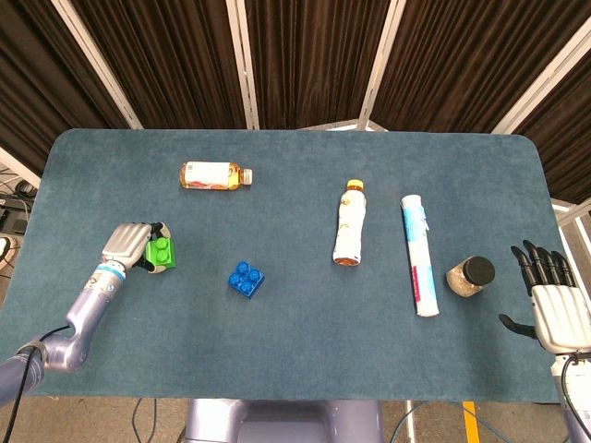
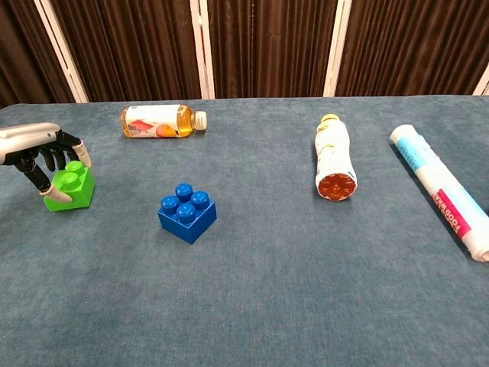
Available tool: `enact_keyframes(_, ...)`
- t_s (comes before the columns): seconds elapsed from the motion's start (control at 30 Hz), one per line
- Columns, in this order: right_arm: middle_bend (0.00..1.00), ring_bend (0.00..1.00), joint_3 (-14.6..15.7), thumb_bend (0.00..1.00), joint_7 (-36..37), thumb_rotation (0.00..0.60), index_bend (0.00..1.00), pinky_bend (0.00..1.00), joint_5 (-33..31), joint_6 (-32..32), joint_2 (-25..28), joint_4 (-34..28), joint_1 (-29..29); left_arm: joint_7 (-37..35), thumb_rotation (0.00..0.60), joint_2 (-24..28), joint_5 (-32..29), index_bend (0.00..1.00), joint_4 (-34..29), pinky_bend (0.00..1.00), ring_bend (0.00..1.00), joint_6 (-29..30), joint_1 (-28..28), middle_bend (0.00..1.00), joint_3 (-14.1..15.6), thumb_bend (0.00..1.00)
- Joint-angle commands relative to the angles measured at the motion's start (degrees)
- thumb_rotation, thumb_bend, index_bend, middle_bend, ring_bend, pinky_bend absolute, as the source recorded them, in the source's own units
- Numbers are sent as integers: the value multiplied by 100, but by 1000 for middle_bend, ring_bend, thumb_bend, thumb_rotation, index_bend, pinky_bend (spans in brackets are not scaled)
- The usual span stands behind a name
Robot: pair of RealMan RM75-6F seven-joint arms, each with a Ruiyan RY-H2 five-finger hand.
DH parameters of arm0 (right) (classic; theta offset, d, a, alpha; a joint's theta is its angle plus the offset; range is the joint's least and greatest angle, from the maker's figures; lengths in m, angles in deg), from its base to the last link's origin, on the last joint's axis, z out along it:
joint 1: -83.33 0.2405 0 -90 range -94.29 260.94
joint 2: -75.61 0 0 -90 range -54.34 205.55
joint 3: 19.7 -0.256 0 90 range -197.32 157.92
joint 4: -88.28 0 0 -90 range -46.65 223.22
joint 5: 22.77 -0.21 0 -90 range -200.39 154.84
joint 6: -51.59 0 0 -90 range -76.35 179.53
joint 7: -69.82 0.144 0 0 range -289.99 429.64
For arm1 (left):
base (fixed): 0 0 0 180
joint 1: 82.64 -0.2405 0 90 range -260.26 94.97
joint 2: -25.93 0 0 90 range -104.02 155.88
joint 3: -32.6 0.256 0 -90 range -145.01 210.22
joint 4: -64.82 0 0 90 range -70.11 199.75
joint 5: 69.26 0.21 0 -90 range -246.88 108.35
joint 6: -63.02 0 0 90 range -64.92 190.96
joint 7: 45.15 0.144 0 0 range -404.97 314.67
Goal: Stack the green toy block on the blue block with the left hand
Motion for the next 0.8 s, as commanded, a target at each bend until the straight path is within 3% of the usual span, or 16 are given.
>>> enact_keyframes(0.03,0,0,-10,0,17,600,0,0,-3,1,14,-1,-6,-2,600,234,114,401,-439,352,384,218,-36,408,-10,48)
enact_keyframes(0.23,0,0,-26,0,53,600,0,0,-16,6,33,-14,-23,-140,600,854,701,421,-1681,352,390,451,50,412,51,49)
enact_keyframes(0.4,0,0,-47,0,32,600,0,0,-65,28,37,-13,-29,-273,600,1126,1635,537,-2339,378,458,739,299,486,132,50)
enact_keyframes(0.6,0,0,-85,0,10,600,0,0,-132,31,17,3,-31,-508,600,1105,2891,602,-2302,389,468,1167,648,504,405,49)
enact_keyframes(0.8,0,0,-144,0,-35,600,0,0,-275,57,-9,42,-31,-890,600,883,3904,622,-1386,395,472,1624,1033,513,796,50)
